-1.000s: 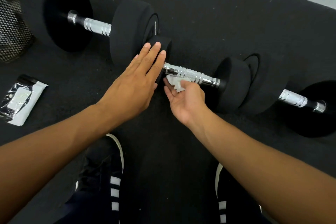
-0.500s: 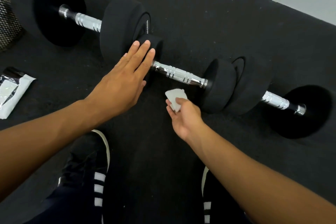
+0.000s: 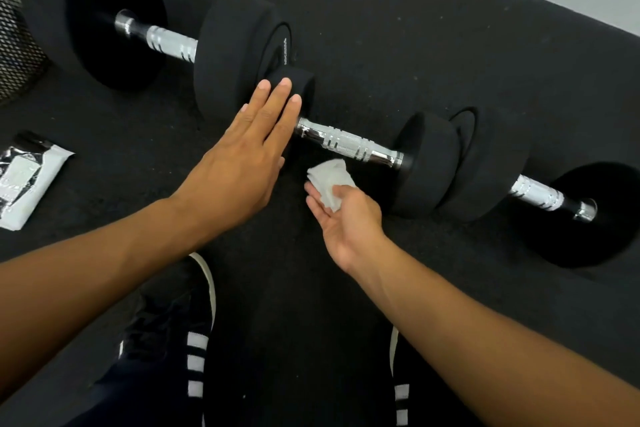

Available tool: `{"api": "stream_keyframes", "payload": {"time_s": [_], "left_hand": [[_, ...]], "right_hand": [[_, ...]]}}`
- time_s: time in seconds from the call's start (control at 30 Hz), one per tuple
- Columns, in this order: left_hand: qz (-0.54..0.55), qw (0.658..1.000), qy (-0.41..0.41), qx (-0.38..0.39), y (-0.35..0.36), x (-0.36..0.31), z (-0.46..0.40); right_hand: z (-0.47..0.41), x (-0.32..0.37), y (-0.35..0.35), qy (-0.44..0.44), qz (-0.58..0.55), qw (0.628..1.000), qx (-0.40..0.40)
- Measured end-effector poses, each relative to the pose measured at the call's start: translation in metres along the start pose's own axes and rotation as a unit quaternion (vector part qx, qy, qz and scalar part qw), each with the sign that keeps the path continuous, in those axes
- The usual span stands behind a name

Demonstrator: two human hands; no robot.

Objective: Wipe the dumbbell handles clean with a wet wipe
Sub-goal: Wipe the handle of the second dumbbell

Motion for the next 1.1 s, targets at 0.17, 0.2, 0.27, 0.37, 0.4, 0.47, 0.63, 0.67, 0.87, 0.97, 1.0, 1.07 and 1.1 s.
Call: {"api": "stream_keyframes", "payload": {"time_s": [0.17,0.2,0.27,0.37,0.4,0.47,0.63,0.67,0.87,0.97,1.0,1.07,1.1], "left_hand": [[-0.013,1.000,0.005,-0.002,0.001,0.000,-0.002],[-0.013,1.000,0.005,0.000,0.001,0.001,-0.002],[-0.008,1.000,0.003,0.003,0.000,0.001,-0.002],[0.002,1.000,0.000,0.002,0.000,0.002,-0.001],[0.004,1.000,0.002,0.003,0.001,0.001,0.000],[0.009,1.000,0.001,0.006,0.001,0.002,0.000],[0.011,1.000,-0.003,0.007,0.001,0.002,0.001],[0.009,1.000,-0.003,0.007,0.001,0.001,0.000],[-0.002,1.000,-0.001,0.009,0.000,0.001,-0.002],[-0.009,1.000,-0.003,0.007,0.000,0.002,-0.002],[-0.010,1.000,-0.004,0.006,0.000,0.002,-0.002],[-0.012,1.000,-0.005,0.004,0.000,0.001,-0.001],[-0.014,1.000,-0.005,0.003,0.000,0.001,0.000]], "right_hand": [[-0.031,0.020,0.023,-0.051,-0.054,0.995,-0.059],[-0.032,0.024,0.025,-0.056,-0.073,0.993,-0.068],[-0.024,0.026,0.022,-0.055,-0.093,0.992,-0.070],[-0.011,0.022,0.011,-0.039,-0.132,0.989,-0.061],[-0.007,0.021,0.008,-0.034,-0.146,0.987,-0.058],[0.000,0.020,0.007,-0.033,-0.162,0.984,-0.063],[0.006,0.018,0.006,-0.058,-0.075,0.986,-0.136],[0.004,0.020,0.007,-0.064,-0.053,0.985,-0.149],[-0.003,0.038,0.022,-0.082,-0.066,0.979,-0.175],[0.006,0.034,0.017,-0.086,-0.073,0.978,-0.177],[0.014,0.032,0.013,-0.091,-0.071,0.977,-0.177],[0.029,0.028,0.004,-0.102,-0.077,0.979,-0.160],[0.036,0.025,0.000,-0.105,-0.077,0.981,-0.142]]}}
Point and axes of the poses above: each hand's wrist, its own z-axis away from the middle knuckle, its own y-axis out of the palm, x = y × z, the point moved 5 cm from there along -z, towards the middle knuckle, and after that the axes turned 10 degrees about -y, right-handed, at the moved point
